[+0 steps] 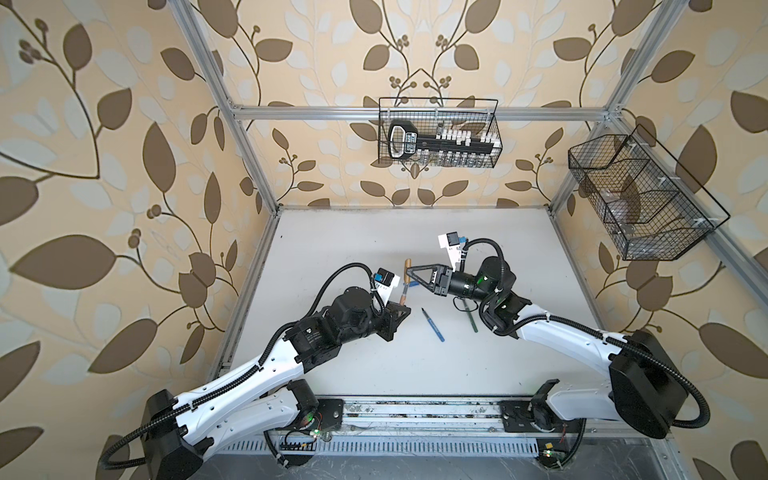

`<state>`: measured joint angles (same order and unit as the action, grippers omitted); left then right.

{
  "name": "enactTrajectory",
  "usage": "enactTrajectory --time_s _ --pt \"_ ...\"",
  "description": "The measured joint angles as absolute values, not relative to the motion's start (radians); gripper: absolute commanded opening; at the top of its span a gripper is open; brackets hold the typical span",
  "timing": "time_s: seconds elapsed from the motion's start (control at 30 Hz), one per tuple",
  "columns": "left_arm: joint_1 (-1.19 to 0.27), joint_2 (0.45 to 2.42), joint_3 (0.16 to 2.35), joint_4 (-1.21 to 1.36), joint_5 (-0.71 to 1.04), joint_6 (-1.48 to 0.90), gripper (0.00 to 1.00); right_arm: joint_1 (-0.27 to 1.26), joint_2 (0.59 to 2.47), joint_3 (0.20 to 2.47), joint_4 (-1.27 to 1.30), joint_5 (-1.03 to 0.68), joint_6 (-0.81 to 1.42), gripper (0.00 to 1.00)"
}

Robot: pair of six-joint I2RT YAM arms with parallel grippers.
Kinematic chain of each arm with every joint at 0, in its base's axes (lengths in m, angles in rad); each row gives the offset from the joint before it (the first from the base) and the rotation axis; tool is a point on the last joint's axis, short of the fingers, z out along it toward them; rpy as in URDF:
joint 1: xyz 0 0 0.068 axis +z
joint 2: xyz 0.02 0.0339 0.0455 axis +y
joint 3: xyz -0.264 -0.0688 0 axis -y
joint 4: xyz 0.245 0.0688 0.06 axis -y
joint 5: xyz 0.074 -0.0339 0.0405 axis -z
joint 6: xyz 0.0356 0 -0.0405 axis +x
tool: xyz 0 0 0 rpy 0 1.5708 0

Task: Insert the pens into the pen caps
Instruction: 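Lower the tan cap with the right gripper down over the pen nib, then push the cap further onto the pen barrel with the right gripper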

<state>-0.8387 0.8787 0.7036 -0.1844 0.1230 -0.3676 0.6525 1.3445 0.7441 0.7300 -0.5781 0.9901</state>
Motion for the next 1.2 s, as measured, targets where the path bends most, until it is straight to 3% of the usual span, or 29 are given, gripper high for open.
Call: enactTrajectory --time_s 0.37,0.63,0.8,1.2 --pt "-0.838 0.865 0.703 -0.178 0.094 -0.366 0.06 0.666 1.341 0.743 0.703 -0.58 0.973 0.18" --pt "-0.838 0.867 0.704 -0.173 0.093 -0.355 0.06 0.71 1.316 0.776 0.476 -0.556 0.834 0.46" --pt "-0.838 0.878 0.704 -0.168 0.093 -0.341 0.06 0.655 1.214 0.797 0.312 -0.542 0.75 0.55" --pt "-0.838 0.887 0.709 -0.169 0.098 -0.34 0.05 0.607 1.301 1.013 0.154 -0.582 0.637 0.51"
